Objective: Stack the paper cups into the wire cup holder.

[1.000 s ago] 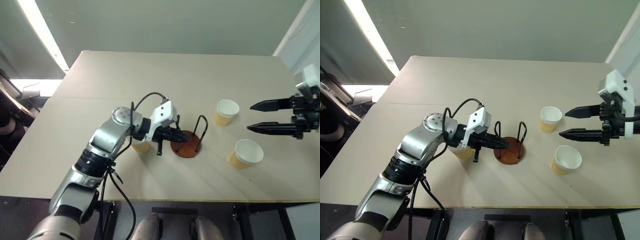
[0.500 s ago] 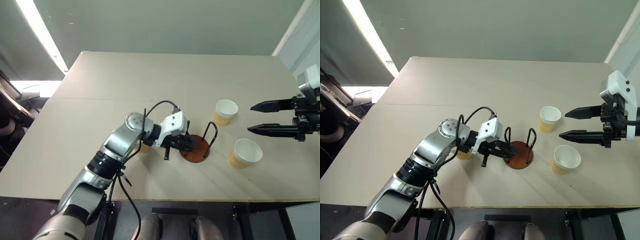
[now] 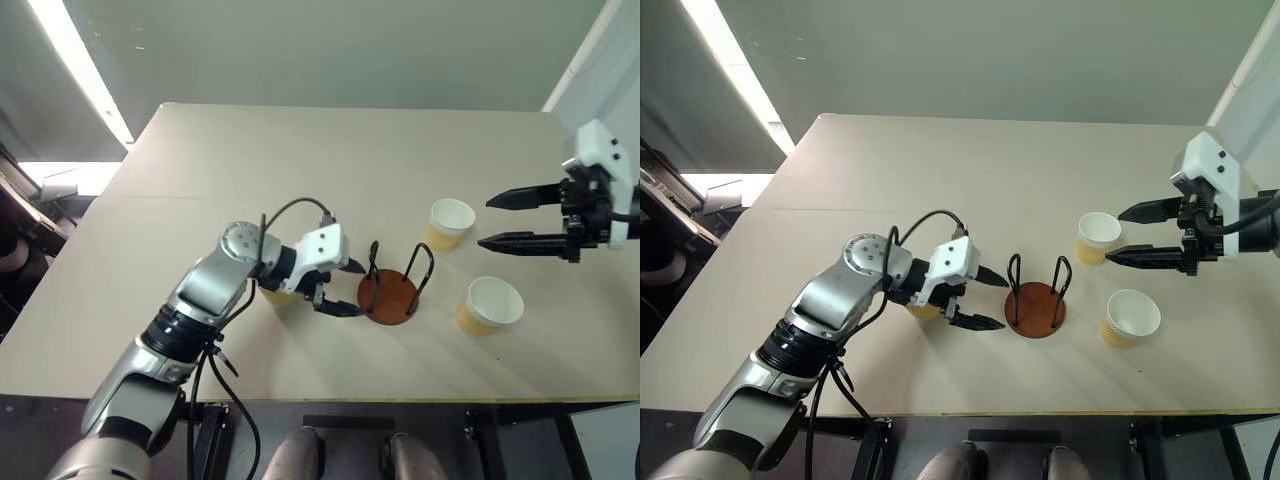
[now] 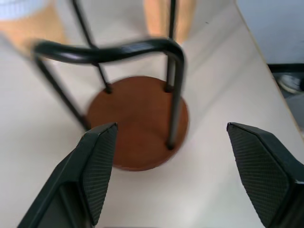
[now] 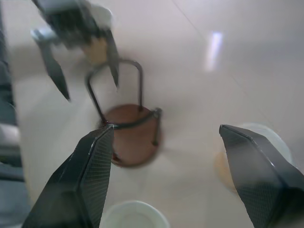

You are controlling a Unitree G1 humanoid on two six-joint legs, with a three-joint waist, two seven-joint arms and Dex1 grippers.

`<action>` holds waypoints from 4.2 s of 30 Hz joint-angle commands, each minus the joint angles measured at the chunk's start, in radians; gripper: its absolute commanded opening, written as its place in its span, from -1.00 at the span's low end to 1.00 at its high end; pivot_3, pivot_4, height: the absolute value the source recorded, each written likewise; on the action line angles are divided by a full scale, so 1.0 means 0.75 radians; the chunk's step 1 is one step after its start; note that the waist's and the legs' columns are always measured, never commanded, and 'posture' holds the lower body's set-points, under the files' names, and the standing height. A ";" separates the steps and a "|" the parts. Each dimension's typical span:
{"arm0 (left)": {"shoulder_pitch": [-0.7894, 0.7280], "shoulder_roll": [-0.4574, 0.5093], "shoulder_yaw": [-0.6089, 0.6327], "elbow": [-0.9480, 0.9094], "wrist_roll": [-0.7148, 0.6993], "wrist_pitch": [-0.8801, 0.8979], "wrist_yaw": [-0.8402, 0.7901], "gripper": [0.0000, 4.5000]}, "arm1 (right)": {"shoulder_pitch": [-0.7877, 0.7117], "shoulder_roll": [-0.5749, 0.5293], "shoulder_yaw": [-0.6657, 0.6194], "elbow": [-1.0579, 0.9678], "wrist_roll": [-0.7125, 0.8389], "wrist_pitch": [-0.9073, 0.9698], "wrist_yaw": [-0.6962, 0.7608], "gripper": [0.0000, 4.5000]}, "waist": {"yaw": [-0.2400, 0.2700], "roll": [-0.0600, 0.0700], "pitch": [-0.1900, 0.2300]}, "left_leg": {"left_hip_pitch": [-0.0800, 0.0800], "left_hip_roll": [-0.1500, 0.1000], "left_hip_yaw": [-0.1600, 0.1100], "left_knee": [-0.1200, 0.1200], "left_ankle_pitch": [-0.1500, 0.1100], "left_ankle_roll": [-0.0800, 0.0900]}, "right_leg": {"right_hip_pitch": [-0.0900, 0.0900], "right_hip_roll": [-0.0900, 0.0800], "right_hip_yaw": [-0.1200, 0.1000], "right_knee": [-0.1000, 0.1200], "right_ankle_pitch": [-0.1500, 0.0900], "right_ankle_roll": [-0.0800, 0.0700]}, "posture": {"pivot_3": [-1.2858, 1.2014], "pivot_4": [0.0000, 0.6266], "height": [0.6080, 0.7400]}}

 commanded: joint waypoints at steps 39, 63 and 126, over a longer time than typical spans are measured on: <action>-0.031 0.286 0.416 -0.199 -0.288 0.264 0.193 0.76 | -0.590 0.575 0.506 1.166 -1.027 -0.980 0.328 -0.78 | -0.009 0.000 0.000 | -0.003 0.000 -0.002 -0.004 -0.001 -0.001 | -0.001 0.000 -0.003 0.001 0.000 -0.002 | 0.03 -0.52 1.00; -0.093 0.231 0.324 -0.041 -0.243 0.146 0.116 0.76 | -0.576 0.307 0.414 -0.262 -0.442 -0.108 0.489 -0.99 | -0.018 0.002 0.001 | -0.003 0.000 -0.004 -0.002 0.000 -0.001 | -0.002 0.000 -0.004 -0.003 -0.001 -0.004 | 0.03 -0.52 1.00; 0.200 0.697 0.073 -0.519 0.194 0.159 0.110 0.76 | -0.443 0.277 0.056 -0.086 0.027 0.237 0.219 0.47 | -0.032 0.001 0.001 | -0.001 0.001 -0.005 -0.006 0.001 -0.003 | -0.002 0.000 -0.004 -0.002 -0.003 -0.007 | 0.03 -0.52 1.00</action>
